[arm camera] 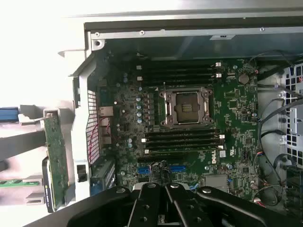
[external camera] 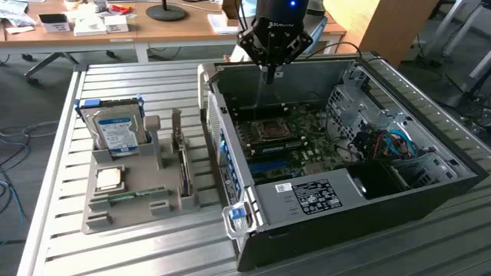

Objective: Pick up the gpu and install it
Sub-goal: 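Reach for the gpu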

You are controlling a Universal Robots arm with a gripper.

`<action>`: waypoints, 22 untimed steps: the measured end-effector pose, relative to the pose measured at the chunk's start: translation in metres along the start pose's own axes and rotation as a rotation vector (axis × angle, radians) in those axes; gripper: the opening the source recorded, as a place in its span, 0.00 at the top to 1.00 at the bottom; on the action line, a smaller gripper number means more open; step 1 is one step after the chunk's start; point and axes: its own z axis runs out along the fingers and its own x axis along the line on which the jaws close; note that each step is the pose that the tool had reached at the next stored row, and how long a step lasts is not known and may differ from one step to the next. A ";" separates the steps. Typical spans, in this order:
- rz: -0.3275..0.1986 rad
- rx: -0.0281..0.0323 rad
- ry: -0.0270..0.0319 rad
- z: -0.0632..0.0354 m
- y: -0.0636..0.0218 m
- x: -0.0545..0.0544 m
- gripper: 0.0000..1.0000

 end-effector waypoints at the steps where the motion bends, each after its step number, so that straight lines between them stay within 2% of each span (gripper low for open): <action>1: 0.000 0.0000 0.0000 0.0000 0.0000 0.000 0.89; 7: 0.000 -0.0001 -0.0001 0.0000 0.0000 0.001 0.89; 22: 0.000 0.0000 0.0000 -0.0003 -0.0008 0.011 0.89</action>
